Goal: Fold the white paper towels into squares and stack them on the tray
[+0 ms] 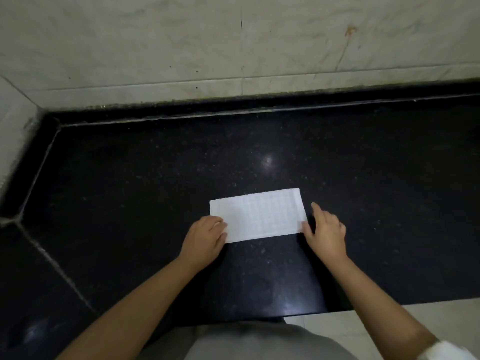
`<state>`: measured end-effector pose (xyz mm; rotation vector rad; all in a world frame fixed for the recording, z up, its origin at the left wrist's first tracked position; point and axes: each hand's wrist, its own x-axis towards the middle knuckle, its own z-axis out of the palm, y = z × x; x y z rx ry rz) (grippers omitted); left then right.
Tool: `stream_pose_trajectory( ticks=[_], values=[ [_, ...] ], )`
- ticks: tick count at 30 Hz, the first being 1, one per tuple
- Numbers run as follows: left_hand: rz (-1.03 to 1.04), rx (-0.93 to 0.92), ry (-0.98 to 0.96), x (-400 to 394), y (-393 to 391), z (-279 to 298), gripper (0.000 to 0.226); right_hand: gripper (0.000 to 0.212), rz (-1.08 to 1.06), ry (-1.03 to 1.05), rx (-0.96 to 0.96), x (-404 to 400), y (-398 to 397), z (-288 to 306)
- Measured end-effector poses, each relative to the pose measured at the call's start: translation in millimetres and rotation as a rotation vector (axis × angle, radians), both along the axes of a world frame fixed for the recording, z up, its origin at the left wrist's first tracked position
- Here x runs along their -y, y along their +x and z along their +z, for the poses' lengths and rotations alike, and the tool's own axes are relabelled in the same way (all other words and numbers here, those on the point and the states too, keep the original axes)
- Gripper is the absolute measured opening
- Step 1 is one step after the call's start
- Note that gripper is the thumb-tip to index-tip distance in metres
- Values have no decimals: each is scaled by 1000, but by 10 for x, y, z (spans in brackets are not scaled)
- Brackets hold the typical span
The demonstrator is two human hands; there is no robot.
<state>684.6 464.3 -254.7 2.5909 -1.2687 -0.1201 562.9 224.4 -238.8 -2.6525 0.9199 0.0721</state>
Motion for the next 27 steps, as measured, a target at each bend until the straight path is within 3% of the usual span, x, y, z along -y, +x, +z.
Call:
stream_pose_trajectory(
  ticks=[3,8,15,19,22,27],
  values=[
    [163,-38,33,290,76,98,41,44,-116,61,-168,-23,130,17],
    [296,-204,343,449,116,-36,61,36,-272,168,-244,-163,279,-2],
    [296,-225,351,429,109,-90,63,32,-352,194,-330,-194,364,54],
    [284,-245,305,402,120,-59,62,9,-295,280,-61,-281,426,150],
    [318,-248,186,275,163,-22,57,13,-224,364,245,-503,566,301],
    [470,-262,70,-217,206,12,53,8,174,225,477,-1175,760,245]
  ],
)
